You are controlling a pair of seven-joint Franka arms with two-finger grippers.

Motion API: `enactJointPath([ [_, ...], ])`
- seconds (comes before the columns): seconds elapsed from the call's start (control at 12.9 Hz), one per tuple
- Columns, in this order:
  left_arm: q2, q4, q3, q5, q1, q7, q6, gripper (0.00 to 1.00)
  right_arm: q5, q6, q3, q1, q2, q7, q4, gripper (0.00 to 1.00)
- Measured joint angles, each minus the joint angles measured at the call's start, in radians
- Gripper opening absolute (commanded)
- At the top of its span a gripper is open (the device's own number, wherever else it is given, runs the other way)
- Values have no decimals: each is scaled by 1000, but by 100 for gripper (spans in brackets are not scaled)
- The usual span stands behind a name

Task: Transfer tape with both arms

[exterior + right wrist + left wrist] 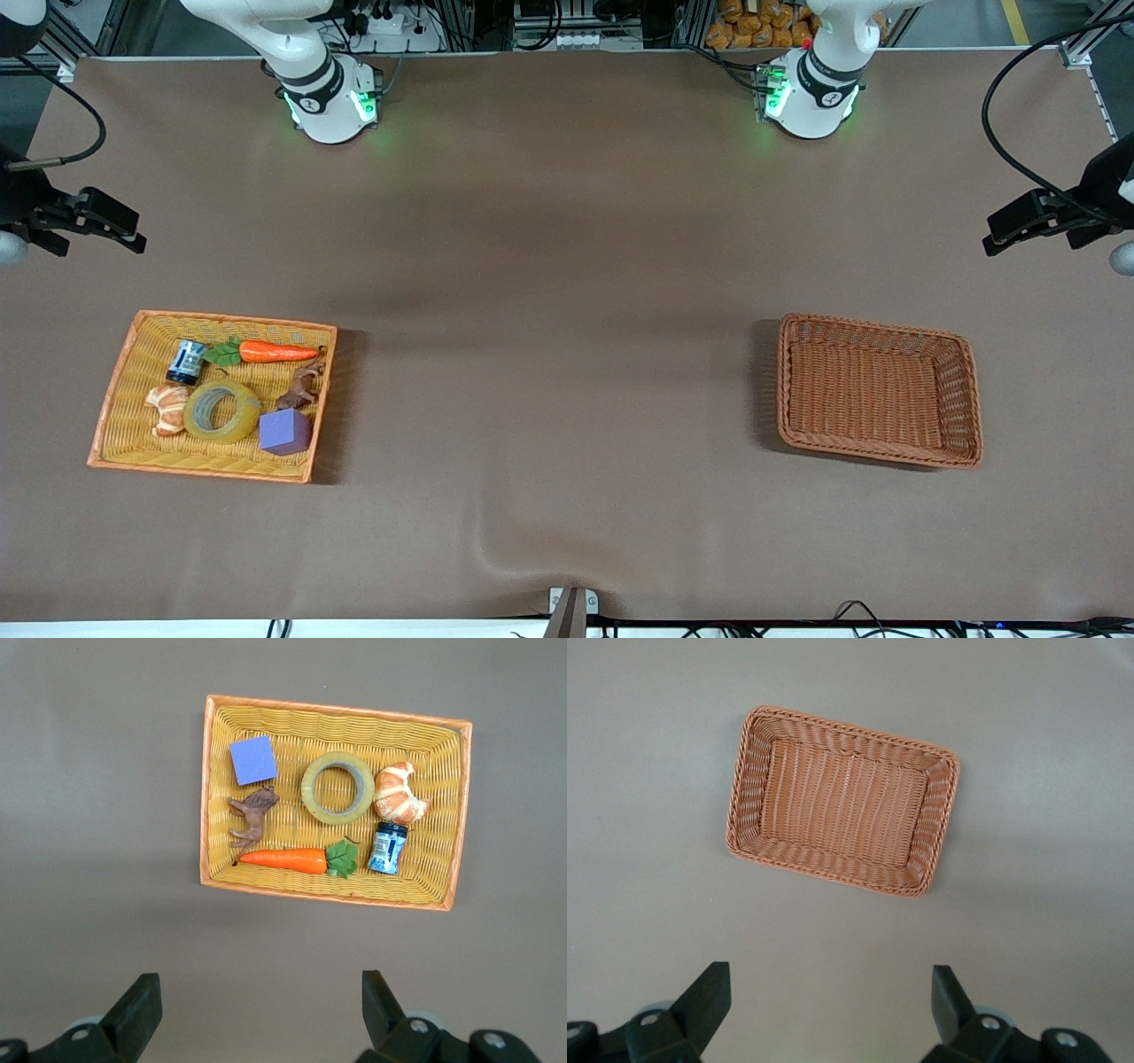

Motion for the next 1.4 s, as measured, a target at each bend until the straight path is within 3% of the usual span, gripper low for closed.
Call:
enactJointPath([
  [0.62,14,0,8,0,11,111,0,100,0,-12,3,7,0,0,0,100],
  [1.4,26,1,5,0,6,112,0,100,0,-40,3,8,0,0,0,100],
])
